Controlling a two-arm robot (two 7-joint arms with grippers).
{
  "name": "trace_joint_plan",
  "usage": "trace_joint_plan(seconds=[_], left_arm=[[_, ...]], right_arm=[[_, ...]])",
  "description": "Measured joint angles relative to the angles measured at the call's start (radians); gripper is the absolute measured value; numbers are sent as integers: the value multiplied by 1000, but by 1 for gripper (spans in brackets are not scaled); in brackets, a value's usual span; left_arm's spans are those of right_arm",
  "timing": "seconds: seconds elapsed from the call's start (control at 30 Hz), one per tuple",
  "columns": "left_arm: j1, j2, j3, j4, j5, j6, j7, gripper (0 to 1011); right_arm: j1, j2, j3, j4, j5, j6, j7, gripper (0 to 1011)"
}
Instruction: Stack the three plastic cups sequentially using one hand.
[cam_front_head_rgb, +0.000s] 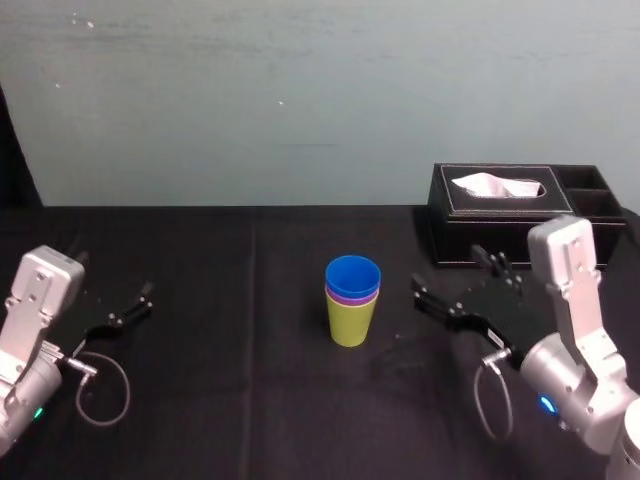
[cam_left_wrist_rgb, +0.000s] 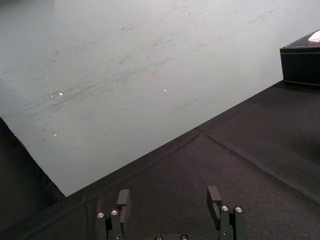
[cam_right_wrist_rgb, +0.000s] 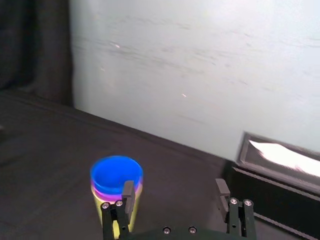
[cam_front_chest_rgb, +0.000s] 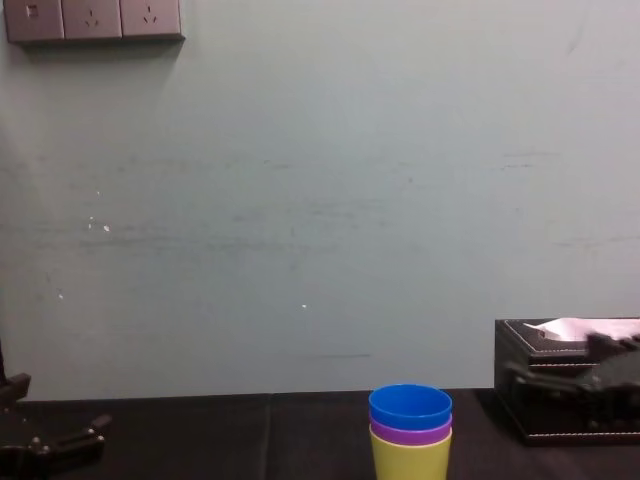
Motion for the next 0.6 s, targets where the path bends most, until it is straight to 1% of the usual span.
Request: trace_joint_plan(seconds=[0.07, 0.2, 0.43, 0.6], left_arm=[[0, 0, 0, 0, 0, 0, 0, 1000], [0, 0, 0, 0, 0, 0, 0, 1000], [0, 0, 0, 0, 0, 0, 0, 1000], [0, 0, 0, 0, 0, 0, 0, 1000]], right_arm=[[-26, -4, 16, -2, -7, 3, -20, 1000], [-59, -16, 33, 9, -22, -1, -43, 1000], [-84, -37, 37, 47, -56, -18, -59, 1000], [-88, -40, 36, 50, -62, -19, -58, 1000]])
